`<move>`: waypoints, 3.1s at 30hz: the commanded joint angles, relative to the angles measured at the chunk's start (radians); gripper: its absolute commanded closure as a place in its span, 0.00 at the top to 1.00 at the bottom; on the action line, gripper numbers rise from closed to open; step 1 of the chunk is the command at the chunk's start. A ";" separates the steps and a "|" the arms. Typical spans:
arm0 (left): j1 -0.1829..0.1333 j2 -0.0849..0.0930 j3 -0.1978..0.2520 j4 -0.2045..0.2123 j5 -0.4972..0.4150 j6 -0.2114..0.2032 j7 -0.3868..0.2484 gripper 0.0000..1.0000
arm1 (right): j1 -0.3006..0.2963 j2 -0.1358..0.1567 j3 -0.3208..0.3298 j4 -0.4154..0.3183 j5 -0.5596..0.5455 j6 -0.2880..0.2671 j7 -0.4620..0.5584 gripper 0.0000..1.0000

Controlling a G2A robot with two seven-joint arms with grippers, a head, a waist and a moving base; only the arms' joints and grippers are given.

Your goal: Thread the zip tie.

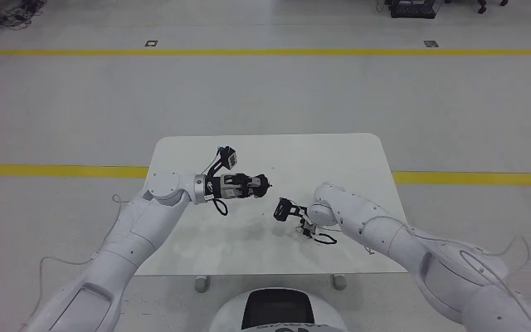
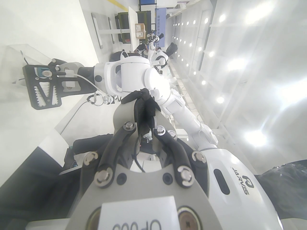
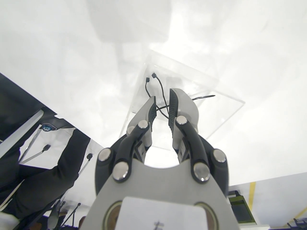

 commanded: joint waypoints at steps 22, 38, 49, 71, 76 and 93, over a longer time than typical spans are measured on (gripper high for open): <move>0.000 0.000 0.000 0.000 0.000 0.000 0.000 0.00 | 0.002 -0.007 0.000 0.015 -0.005 0.000 -0.009 0.09; 0.000 0.000 0.000 0.000 0.000 0.000 0.000 0.00 | 0.000 -0.022 0.000 0.035 -0.008 0.000 0.003 0.00; 0.000 0.000 0.000 0.000 0.000 0.000 0.000 0.00 | 0.017 0.016 0.000 -0.052 -0.003 0.000 0.023 0.00; 0.000 0.000 0.000 0.000 0.000 0.000 0.000 0.00 | 0.026 0.434 0.001 -0.464 0.239 0.000 -0.436 0.00; 0.000 0.000 0.000 0.000 0.000 0.000 0.000 0.00 | -0.003 0.525 0.000 -0.518 0.337 0.000 -0.599 0.00; 0.000 0.000 0.000 0.000 0.000 0.000 0.000 0.00 | -0.059 0.620 0.000 -0.582 0.521 0.000 -0.773 0.00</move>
